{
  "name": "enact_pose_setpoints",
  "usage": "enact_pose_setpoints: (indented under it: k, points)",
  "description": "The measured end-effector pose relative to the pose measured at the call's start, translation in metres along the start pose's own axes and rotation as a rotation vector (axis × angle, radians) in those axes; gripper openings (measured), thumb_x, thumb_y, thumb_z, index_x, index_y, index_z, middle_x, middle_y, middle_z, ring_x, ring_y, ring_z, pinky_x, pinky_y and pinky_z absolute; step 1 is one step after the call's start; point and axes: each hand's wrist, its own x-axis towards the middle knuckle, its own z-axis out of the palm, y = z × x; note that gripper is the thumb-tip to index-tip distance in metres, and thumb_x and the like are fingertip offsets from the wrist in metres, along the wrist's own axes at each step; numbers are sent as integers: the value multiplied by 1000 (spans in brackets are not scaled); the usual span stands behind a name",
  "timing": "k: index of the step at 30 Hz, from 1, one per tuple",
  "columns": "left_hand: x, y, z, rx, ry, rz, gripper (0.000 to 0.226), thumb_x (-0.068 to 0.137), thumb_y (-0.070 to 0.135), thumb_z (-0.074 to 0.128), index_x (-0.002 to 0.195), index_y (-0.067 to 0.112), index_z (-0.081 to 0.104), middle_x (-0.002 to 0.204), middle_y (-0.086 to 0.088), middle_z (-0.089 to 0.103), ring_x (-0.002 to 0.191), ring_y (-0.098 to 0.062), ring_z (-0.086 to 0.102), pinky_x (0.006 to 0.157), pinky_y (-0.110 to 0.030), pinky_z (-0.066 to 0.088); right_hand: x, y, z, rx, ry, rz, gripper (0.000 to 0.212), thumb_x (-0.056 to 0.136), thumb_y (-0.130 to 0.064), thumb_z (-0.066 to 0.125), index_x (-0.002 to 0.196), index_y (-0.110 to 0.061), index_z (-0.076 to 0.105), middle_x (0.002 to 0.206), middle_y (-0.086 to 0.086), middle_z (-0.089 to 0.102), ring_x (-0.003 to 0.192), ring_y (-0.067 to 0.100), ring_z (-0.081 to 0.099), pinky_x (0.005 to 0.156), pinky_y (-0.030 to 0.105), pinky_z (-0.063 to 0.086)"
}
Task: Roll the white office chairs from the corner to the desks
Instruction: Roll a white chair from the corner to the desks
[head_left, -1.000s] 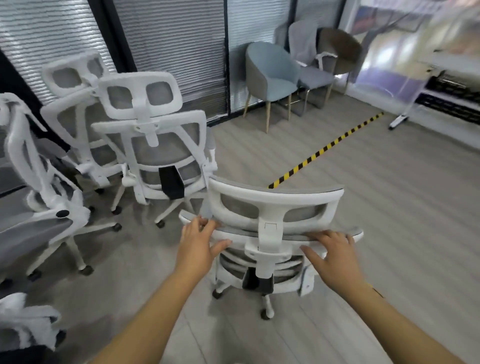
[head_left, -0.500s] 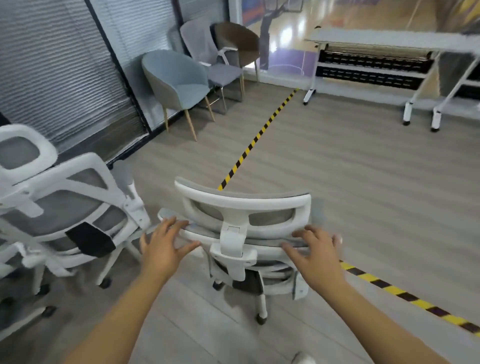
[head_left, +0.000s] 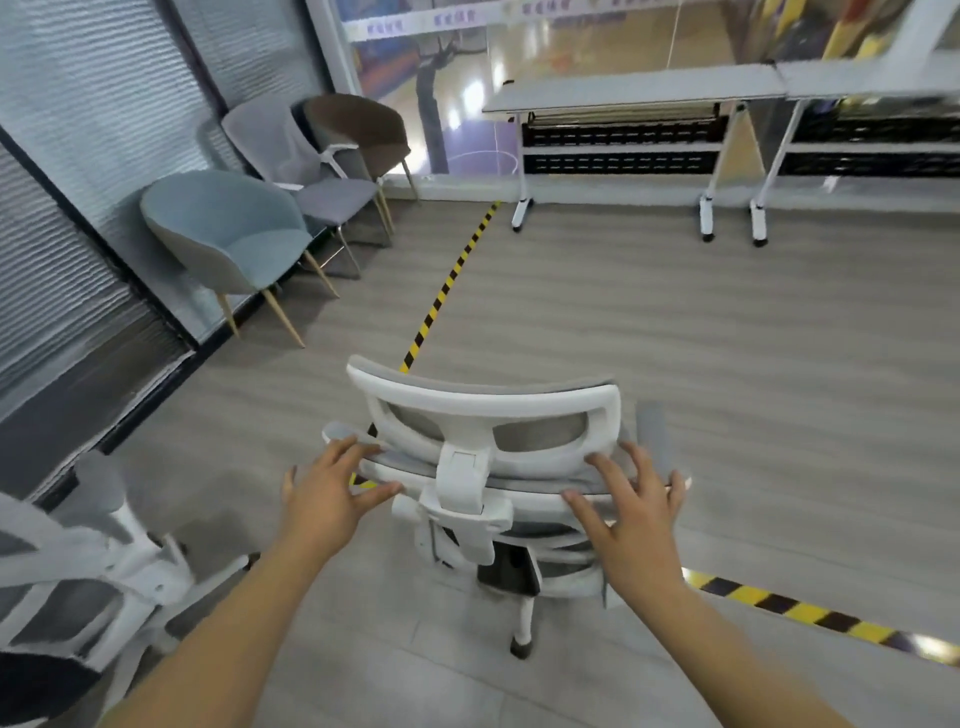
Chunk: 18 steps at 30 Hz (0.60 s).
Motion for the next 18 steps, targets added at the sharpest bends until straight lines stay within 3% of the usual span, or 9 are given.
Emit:
enact_pose_setpoints:
  k: [3,6,10,13,18]
  points:
    - [58,36,16,-7,4,85,74,63,87,36,121,44,53,141,15,42,120,-12,50,105,-47,24,32,25,0,-47,51,43,40,95,-51,42,117,-30,67,142,5,45,143,33,29,115,58,9]
    - [124,73,37,-26,6,177,73,67,89,37,122,44,50,141,14,42,119,-14,51,102,-44,32,64,55,-3,-145,64,87,42,98,-49,37,128,-33,61,146,1,44,149,29,17,118,59,5]
    - [209,128,64,-109,-7,299,70,70,82,39,126,41,49,143,7,41,125,-21,45,99,-46,41,112,82,-15,-400,-40,268,62,93,-68,21,149,-43,29,162,-6,19,151,29,-7,117,59,0]
    - [271,180,80,-122,-76,368,63,78,73,49,130,38,47,149,5,35,132,-22,38,103,-46,32,154,93,-28,-513,-125,445,70,86,-77,7,151,-51,-3,164,-11,-5,149,33,-17,116,60,-7]
    - [355,270,102,-91,-110,526,61,83,66,51,135,35,45,150,4,34,136,-20,31,103,-46,32,235,126,-51,-498,-243,592,79,77,-84,7,149,-54,-9,163,-10,-17,147,36,-20,118,60,-2]
